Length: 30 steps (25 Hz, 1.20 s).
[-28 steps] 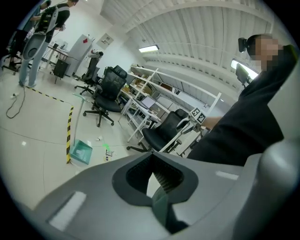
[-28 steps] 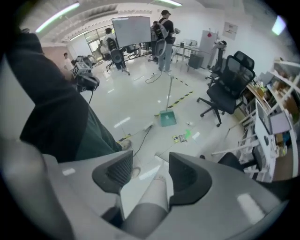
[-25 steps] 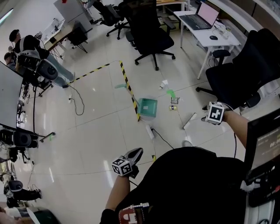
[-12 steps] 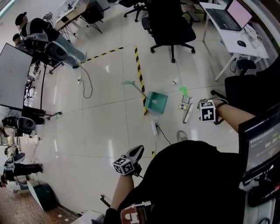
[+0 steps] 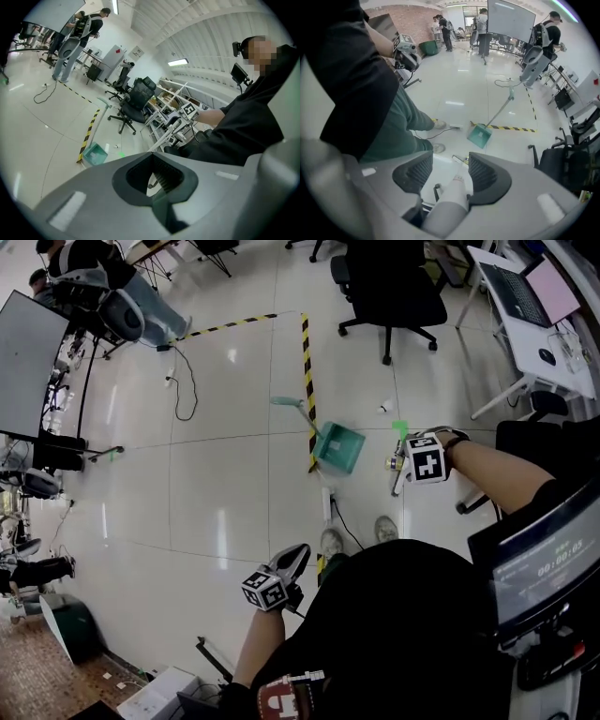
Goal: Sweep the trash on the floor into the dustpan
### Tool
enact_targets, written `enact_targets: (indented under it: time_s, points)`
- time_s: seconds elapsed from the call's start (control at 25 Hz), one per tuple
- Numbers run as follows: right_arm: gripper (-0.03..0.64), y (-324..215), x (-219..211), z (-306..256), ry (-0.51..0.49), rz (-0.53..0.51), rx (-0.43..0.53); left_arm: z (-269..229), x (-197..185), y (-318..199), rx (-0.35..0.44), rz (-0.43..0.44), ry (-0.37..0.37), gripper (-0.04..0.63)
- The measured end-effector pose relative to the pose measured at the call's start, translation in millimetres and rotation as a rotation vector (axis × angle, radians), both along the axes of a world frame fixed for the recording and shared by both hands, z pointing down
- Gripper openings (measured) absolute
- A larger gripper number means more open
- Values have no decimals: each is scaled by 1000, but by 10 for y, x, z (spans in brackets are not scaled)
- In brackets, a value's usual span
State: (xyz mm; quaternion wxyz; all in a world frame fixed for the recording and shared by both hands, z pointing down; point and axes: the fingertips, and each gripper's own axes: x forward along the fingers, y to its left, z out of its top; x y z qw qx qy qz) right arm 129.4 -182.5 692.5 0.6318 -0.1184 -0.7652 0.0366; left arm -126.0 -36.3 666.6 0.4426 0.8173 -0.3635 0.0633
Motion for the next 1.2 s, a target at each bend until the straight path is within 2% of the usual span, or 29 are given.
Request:
enact_targets:
  time_s: [0.28,0.44,0.6,0.72,0.76,0.88,0.92,1.2]
  points:
    - [236,-347,-868,9,-43,-31,35,-14,-578,-69,4,-57,17,-6]
    - [236,-606,-1372,-64,-101,-13,101,41,-891,43,-14,-101,14,-6]
    - [236,-870,-1699,-204,-175,30,179,64,-1040,85,-21,-124,19,-6]
    - [233,-894,-1739,-274,-168,16,190,60,-1079,59,-21,-123,27,-6]
    - [202,-877,-1708,-283,-156,7,191,54,-1087,43,-19,-120,30,-6]
    - [195,-841,-1519,-298,-109,-28,225,27,-1089,-38,-4,-107,43,-6]
    - [164,-837,-1456,-316,-102,-30,242,16,-1089,-68,2,-102,46,-6]
    - [129,-734,-1191,-445,-77,76,260,-81,-1111,-237,29,-63,65,-6]
